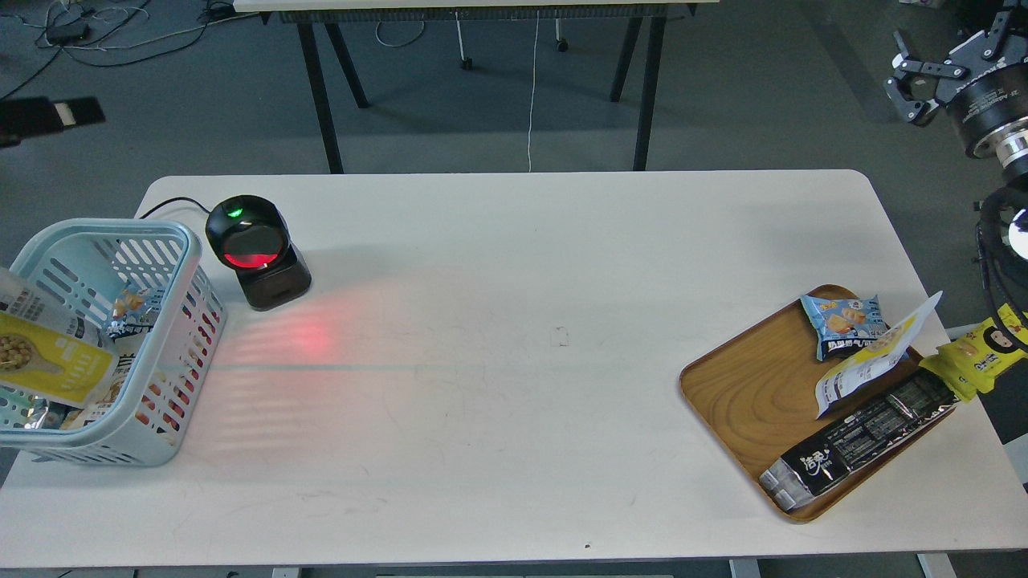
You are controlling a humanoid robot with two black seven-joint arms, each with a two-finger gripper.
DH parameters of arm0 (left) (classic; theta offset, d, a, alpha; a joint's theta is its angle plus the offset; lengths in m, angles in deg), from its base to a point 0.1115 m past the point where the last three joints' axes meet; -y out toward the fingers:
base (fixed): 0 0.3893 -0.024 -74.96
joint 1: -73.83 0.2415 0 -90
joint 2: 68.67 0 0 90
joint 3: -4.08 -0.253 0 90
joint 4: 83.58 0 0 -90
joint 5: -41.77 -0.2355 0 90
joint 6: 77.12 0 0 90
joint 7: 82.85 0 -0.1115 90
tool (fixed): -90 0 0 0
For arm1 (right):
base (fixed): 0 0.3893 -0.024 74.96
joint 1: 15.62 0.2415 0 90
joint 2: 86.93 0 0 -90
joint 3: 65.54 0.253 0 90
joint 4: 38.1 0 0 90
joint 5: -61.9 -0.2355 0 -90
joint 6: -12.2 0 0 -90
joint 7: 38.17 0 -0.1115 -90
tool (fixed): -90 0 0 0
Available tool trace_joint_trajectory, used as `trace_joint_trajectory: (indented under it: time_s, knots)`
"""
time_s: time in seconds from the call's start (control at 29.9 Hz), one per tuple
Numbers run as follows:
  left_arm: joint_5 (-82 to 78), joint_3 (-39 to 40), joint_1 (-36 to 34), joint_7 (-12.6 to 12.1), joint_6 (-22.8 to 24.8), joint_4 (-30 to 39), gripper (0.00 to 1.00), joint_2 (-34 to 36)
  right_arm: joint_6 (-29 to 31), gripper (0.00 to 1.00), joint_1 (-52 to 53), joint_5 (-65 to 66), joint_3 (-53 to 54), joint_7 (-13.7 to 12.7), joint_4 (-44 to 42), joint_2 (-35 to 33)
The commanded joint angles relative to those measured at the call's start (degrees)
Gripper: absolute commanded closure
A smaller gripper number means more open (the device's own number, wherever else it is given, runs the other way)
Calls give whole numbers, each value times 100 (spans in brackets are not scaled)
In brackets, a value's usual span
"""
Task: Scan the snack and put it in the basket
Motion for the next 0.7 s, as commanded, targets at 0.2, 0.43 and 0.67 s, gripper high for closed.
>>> trace_joint_trajectory:
  time_s: [0.2,0.43,0.67]
  knots:
    - [2822,802,5,3,86,-1149,0,-2430,0,1,24,0,750,-57,-401,62]
    - [4941,907,32,3,319,-2808,0,-4206,0,1,16,-52,1145,-259,-410,132]
    - [6383,1837,58,-615,319,-4971,0,-5806,0,1,-46,-79,1655,-839,-533,413]
